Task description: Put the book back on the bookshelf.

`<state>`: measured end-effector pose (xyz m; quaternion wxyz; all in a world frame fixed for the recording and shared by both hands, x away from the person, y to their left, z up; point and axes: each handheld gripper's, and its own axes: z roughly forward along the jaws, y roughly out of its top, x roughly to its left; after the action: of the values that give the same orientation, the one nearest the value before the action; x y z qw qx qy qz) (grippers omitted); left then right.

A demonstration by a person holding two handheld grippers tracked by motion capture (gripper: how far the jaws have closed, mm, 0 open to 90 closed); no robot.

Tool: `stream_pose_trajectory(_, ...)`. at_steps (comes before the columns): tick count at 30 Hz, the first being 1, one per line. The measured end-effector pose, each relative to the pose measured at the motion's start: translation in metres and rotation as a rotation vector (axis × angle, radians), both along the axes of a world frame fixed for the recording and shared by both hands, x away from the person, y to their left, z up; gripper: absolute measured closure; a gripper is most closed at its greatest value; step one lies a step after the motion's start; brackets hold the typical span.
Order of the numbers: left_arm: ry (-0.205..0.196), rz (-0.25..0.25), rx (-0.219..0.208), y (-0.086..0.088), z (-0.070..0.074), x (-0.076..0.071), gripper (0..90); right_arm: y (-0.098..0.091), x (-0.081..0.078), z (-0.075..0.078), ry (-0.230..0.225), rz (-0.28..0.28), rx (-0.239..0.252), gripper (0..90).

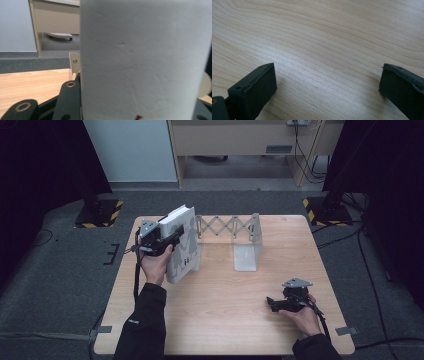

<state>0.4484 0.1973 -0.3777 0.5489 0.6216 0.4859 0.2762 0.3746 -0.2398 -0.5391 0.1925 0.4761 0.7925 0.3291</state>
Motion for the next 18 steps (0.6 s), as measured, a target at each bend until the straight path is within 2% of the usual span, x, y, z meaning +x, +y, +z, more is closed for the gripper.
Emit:
stream_pose_trajectory(4, -0.009, 0.024, 0.005, -0.002, -0.008, 0.007, 51.1, 0.000, 0.000, 0.000, 0.000, 0.000, 0.000, 1.4)
stream_pose_trajectory(8, -0.005, 0.038, 0.033, -0.005, -0.017, 0.013, 51.1, 0.000, 0.000, 0.000, -0.002, 0.002, -0.001, 1.4)
stream_pose_trajectory(14, 0.007, 0.050, 0.023, -0.007, -0.033, 0.017, 51.1, 0.000, 0.000, 0.000, 0.000, 0.005, -0.001, 1.3)
stream_pose_trajectory(18, -0.017, 0.039, 0.034, -0.008, -0.040, 0.015, 51.1, 0.000, 0.000, 0.000, 0.002, 0.003, 0.001, 1.3)
